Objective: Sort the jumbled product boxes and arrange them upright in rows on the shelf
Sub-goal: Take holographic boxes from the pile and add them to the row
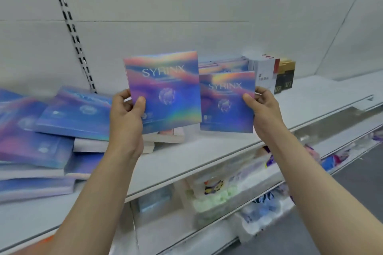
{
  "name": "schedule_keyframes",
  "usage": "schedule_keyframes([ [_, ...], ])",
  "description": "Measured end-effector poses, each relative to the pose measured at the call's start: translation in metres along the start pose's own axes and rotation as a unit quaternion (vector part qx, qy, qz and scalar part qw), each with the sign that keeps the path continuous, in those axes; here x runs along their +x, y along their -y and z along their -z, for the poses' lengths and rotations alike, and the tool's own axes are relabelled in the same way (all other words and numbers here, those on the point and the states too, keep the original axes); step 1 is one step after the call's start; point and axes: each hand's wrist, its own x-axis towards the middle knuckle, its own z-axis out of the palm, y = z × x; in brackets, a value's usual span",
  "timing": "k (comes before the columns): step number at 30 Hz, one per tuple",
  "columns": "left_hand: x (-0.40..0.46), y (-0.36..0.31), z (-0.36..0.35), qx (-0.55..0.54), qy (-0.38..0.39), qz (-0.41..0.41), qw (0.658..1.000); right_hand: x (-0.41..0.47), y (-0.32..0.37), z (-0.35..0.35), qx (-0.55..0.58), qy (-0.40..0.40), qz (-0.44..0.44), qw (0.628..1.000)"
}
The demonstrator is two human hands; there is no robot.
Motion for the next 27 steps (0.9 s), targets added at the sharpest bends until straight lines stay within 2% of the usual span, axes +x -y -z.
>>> schedule_keyframes([
  [5, 0.013, 0.016, -0.030, 0.011, -0.016, -0.002, 1.000, 0.054, -0.021, 0.011, 0.014, 0.003, 0.009, 1.000],
  [12, 0.016, 0.032, -0.067, 0.006, -0.083, -0.001, 0.997, 0.115, -0.045, -0.014, -0.036, 0.111, -0.013, 0.993],
  [14, 0.012, 0.036, -0.080, 0.003, -0.084, 0.015, 0.996, 0.126, -0.049, -0.015, -0.124, 0.097, 0.024, 0.987],
  [16, 0.009, 0.040, -0.094, -0.003, -0.083, 0.033, 0.996, 0.138, -0.044, -0.011, -0.204, 0.051, 0.078, 0.975],
  [18, 0.006, 0.045, -0.110, 0.019, -0.093, 0.028, 0.995, 0.148, -0.025, -0.007, -0.188, 0.045, 0.146, 0.970],
  [20, 0.002, 0.050, -0.130, 0.045, -0.087, 0.010, 0.995, 0.159, 0.005, -0.004, -0.163, 0.108, 0.219, 0.956],
  [22, -0.003, 0.056, -0.153, 0.055, -0.060, 0.002, 0.997, 0.167, 0.033, -0.002, -0.202, 0.211, 0.261, 0.920],
  [24, -0.007, 0.062, -0.175, 0.055, -0.032, 0.004, 0.998, 0.173, 0.052, 0.004, -0.263, 0.306, 0.262, 0.877],
  [27, -0.010, 0.069, -0.202, 0.054, -0.017, -0.002, 0.998, 0.187, 0.062, 0.018, -0.306, 0.375, 0.239, 0.842],
])
